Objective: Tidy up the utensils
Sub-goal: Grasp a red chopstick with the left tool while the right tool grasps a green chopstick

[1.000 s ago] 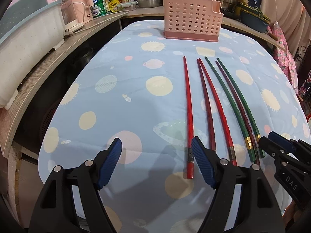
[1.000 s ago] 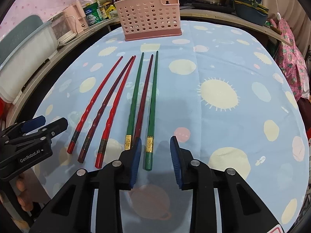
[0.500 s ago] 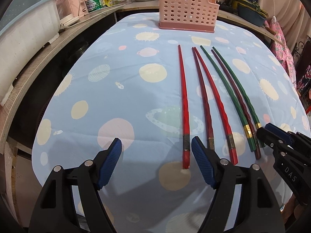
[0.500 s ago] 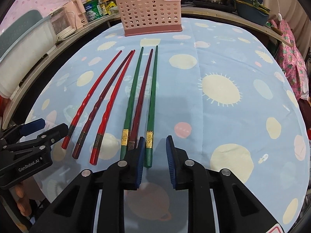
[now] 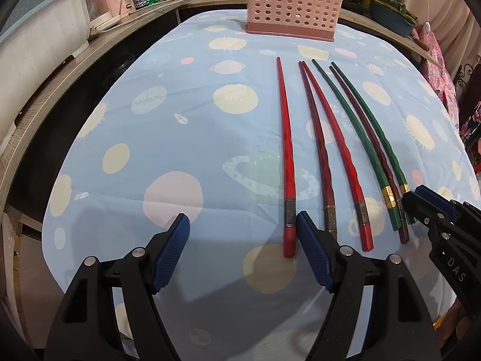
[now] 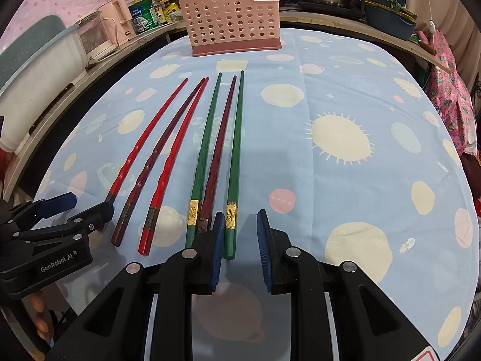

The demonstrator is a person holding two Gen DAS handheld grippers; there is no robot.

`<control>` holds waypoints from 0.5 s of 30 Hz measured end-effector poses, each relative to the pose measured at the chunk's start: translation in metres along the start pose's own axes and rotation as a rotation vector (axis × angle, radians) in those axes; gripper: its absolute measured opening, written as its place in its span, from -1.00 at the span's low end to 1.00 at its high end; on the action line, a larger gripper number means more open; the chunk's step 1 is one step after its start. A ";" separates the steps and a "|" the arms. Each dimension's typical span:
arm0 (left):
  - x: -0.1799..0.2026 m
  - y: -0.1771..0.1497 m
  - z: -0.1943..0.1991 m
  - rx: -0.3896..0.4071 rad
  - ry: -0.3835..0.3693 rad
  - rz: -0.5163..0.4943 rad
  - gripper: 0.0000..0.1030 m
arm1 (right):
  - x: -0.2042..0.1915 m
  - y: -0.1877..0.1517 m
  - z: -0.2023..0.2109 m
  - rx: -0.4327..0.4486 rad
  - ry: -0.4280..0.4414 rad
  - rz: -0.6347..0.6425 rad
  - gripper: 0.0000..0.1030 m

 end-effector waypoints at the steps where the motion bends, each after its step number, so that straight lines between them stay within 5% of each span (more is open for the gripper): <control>1: 0.000 0.000 0.000 0.000 -0.001 0.000 0.31 | 0.000 0.000 0.000 0.000 0.000 0.001 -0.60; 8: -0.002 0.003 0.001 0.007 -0.021 -0.005 -0.17 | 0.000 0.000 0.000 0.000 -0.001 0.001 -0.60; 12: -0.006 0.005 0.002 0.002 -0.051 0.007 -0.75 | -0.001 0.000 0.000 0.000 -0.001 0.001 -0.60; 15: -0.006 0.006 0.002 -0.001 -0.060 0.012 -0.79 | -0.001 -0.001 0.000 0.000 -0.002 0.001 -0.60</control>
Point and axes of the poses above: each gripper's, at about its wrist camera, not at the fingertips, and z roughly against the way its jaws point, x to its right, y to its top, the point moved 1 cm from there along -z, roughly the way its jaws point, and after that the axes turned 12 degrees about -z, right-handed, at the moved point
